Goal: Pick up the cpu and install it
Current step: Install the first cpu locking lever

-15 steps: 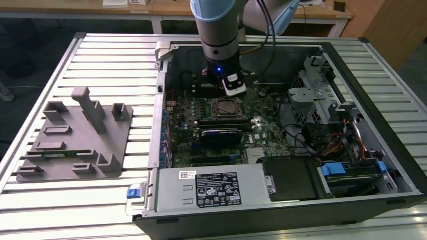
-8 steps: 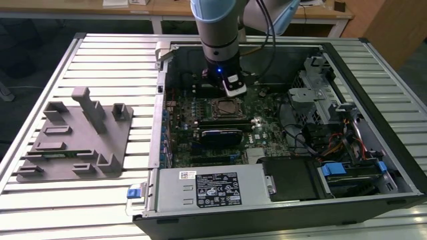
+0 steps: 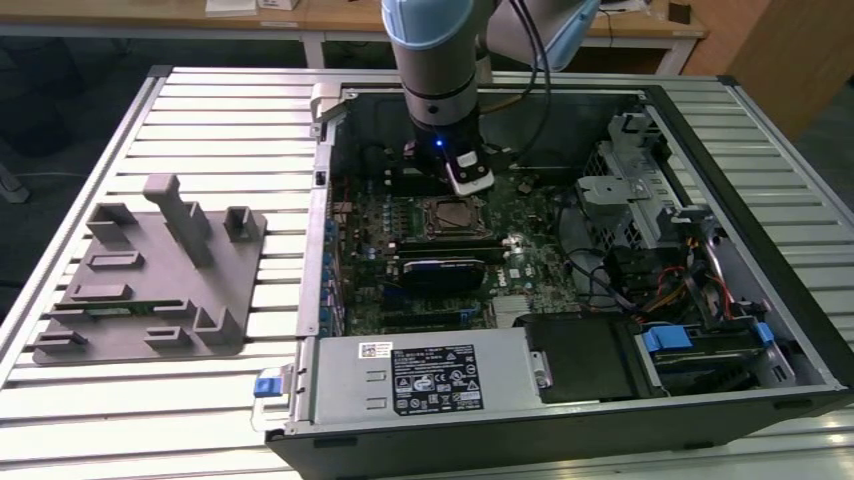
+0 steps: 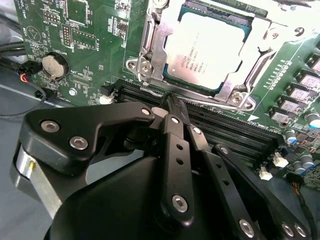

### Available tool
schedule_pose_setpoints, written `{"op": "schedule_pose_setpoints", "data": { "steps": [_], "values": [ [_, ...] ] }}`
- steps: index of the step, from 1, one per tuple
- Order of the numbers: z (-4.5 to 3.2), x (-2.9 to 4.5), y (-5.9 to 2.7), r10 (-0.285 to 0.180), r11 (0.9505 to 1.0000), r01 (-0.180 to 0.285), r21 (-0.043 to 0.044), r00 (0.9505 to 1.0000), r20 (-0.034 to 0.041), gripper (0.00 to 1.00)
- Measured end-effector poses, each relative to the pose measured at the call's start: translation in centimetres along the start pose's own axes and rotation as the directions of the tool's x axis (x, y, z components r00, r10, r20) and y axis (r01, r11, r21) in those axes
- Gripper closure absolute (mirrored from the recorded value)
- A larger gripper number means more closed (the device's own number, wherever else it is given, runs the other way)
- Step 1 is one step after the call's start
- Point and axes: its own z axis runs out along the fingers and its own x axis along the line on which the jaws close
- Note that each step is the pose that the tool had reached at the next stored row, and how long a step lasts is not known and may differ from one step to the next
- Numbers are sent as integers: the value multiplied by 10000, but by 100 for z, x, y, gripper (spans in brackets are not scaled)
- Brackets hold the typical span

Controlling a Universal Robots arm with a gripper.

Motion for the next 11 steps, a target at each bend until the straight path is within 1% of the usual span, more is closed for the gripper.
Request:
{"op": "schedule_pose_setpoints", "data": {
  "steps": [6,11],
  "values": [
    [21,-2,-11,-142,9999,142,14,9999,-31,89],
    [33,-7,-20,-234,9997,234,0,9997,-49,89]
  ]
}}
